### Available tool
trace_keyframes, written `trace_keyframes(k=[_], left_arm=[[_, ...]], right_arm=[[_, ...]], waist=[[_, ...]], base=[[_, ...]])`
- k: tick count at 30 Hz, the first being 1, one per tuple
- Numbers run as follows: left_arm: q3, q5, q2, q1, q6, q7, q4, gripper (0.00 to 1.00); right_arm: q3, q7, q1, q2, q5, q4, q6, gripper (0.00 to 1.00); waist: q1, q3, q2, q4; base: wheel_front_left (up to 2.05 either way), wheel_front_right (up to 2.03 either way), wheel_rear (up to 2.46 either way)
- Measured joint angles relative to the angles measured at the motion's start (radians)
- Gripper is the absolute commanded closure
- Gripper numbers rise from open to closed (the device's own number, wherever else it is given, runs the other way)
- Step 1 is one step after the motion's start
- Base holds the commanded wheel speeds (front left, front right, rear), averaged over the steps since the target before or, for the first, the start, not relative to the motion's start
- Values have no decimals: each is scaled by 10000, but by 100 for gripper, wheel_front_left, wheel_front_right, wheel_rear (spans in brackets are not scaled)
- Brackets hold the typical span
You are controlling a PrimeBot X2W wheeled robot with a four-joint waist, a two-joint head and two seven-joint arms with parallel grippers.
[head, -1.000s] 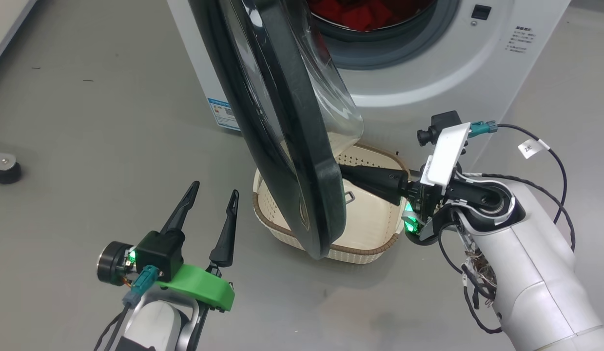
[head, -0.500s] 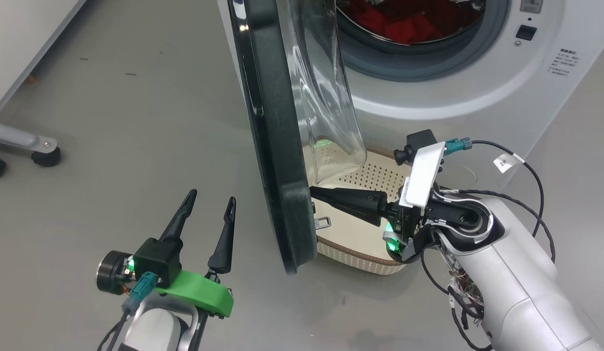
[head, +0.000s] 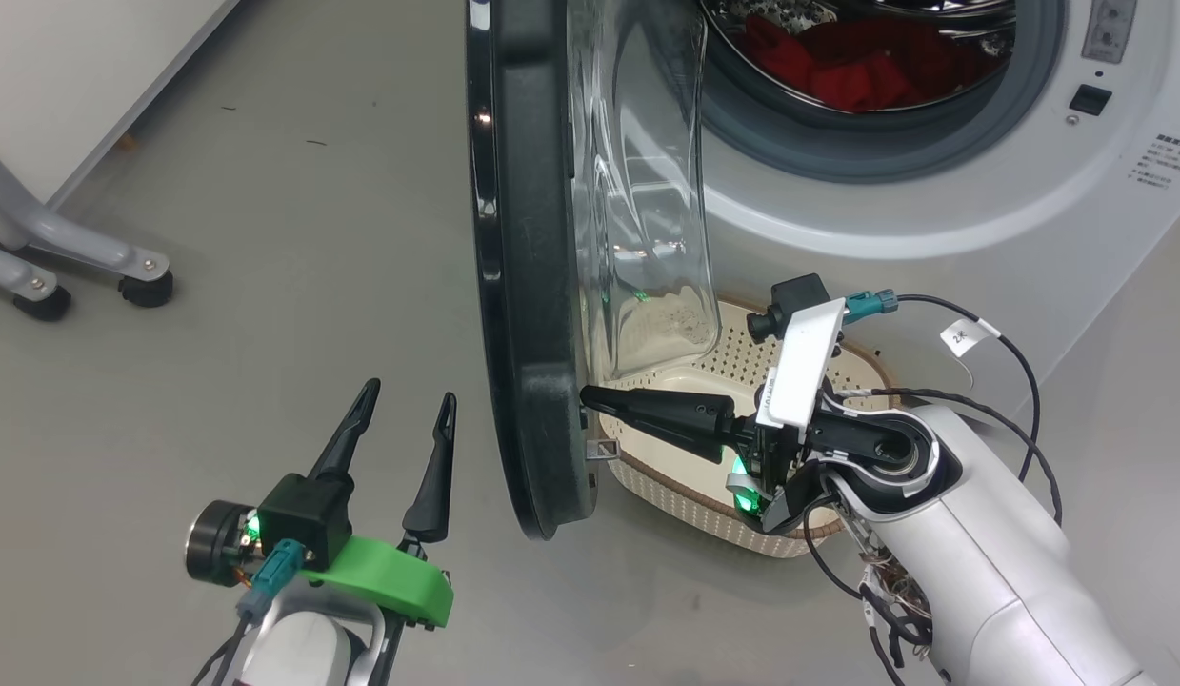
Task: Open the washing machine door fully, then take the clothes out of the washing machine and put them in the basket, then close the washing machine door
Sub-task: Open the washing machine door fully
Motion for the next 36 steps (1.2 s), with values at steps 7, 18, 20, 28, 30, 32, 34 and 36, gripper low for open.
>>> trace_keyframes(k=[7, 18, 20, 28, 30, 32, 34, 36], left_arm=[[92, 0, 25, 127, 84, 0, -13, 0], [251, 0, 38, 253, 98, 0, -88, 0], [290, 0, 42, 264, 100, 0, -159, 0], [322, -4, 40, 292, 130, 2, -238, 0], [345, -13, 42, 299, 146, 0, -245, 0], [336, -75, 38, 299, 146, 0, -253, 0], [341, -77, 42, 300, 146, 0, -265, 0], [359, -77, 40, 300, 148, 0, -282, 0]], right_arm=[[190, -180, 22, 6, 230, -58, 0, 100], [-146, -909, 220, 33, 395, -291, 0, 100], [-512, -1294, 437, 48, 420, -483, 0, 100], [-1624, -2623, 1140, 40, 8, -1066, 0, 20], [-1802, -2895, 1366, 12, -171, -1206, 0, 0], [-1988, -3264, 1638, -38, -428, -1340, 2, 0], [-2211, -3687, 1884, -151, -732, -1459, 0, 0], [-2537, -4353, 2080, -276, -1208, -1546, 0, 0]], waist=[[0, -110, 0, 112], [0, -122, 0, -33], [0, -100, 0, -107], [0, -73, 0, -301], [0, -75, 0, -348], [0, -81, 0, -386], [0, -79, 0, -413], [0, -78, 0, -442]], base=[[0, 0, 0], [0, 0, 0], [0, 0, 0], [0, 0, 0], [0, 0, 0], [0, 0, 0], [0, 0, 0], [0, 0, 0]])
